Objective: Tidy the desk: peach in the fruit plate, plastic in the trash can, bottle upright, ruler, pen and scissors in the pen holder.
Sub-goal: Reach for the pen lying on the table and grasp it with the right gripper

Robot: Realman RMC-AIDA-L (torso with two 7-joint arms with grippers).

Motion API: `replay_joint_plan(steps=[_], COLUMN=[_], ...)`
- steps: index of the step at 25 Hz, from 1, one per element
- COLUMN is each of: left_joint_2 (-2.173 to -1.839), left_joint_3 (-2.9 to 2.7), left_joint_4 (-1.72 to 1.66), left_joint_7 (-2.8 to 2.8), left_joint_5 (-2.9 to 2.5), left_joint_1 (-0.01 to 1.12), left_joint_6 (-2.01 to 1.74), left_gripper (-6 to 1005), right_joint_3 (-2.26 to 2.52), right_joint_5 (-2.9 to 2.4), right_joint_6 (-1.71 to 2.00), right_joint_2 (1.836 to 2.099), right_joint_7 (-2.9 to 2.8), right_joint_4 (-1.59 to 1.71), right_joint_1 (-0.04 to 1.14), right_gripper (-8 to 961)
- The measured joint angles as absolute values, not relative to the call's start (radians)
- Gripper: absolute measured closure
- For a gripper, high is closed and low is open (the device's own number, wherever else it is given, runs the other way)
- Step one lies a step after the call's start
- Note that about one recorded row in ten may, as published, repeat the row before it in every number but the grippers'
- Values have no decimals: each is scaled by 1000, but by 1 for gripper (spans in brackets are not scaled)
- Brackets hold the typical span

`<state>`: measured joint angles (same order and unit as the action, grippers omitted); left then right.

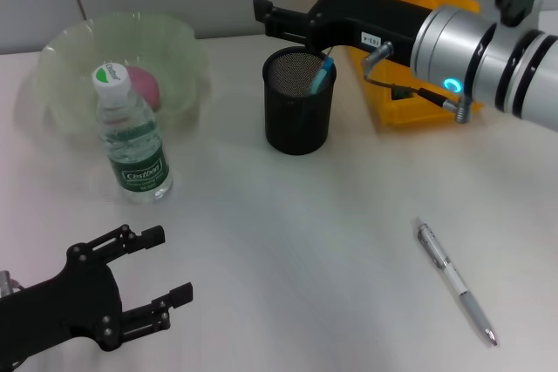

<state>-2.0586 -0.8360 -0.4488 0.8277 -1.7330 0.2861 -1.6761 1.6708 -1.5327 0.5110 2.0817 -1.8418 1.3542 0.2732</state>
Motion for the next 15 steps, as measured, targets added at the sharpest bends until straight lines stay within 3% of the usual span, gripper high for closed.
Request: replay_joint_plan(steps=[15], left_joint_2=[-2060], left_joint_3=[-836], left_joint_4=[-451], left_joint_7=[827], left_joint_5=[-1732], left_joint_1=[285], left_joint_6=[-1677], left_gripper=[214], right_joint_3=[1481], right_joint_5=[-2116], right_joint_6=[1043], right_joint_2=[2080], right_joint_7=[-2568], right_joint_4=[1545], right_joint_1=[310], right_gripper=[124])
